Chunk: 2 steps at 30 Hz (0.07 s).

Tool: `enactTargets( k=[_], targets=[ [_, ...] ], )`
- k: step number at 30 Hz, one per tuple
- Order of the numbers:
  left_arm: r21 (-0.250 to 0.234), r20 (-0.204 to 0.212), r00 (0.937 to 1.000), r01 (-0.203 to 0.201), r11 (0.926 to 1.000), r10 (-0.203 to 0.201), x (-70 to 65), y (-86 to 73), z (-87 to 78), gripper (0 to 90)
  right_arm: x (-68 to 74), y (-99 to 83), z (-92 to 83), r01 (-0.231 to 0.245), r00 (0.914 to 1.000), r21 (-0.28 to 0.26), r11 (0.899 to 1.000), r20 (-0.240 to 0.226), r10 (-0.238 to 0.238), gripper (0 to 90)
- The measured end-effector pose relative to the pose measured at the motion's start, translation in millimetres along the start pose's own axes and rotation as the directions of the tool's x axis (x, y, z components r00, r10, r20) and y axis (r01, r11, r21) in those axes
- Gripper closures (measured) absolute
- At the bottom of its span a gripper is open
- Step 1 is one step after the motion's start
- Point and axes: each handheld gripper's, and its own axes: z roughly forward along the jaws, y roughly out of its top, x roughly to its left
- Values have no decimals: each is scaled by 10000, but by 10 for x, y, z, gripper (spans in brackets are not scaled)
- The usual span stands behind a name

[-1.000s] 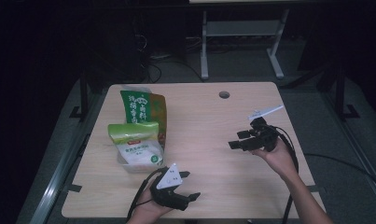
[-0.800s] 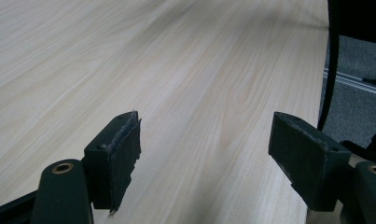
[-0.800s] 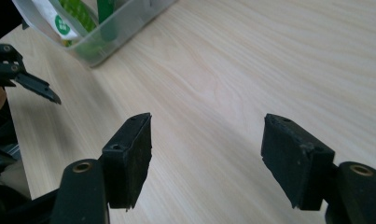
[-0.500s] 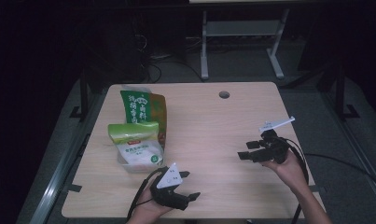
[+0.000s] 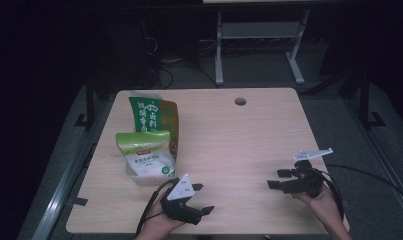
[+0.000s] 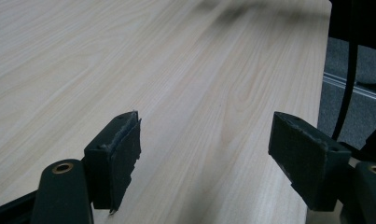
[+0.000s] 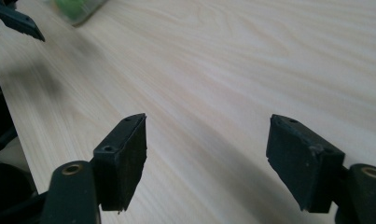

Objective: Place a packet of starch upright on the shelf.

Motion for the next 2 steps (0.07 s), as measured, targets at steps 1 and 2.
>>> enactTargets(
  k=[1,2],
  targets=[
    [9,9,10000,-43,10000,43,-5,2,0,247,11,-46,-5,3,10000,-2,10000,33,-3,269],
    [2,16,10000,-56,10000,56,-9,4,0,247,25,-91,-8,-15,10000,-51,10000,35,15,261]
  ],
)
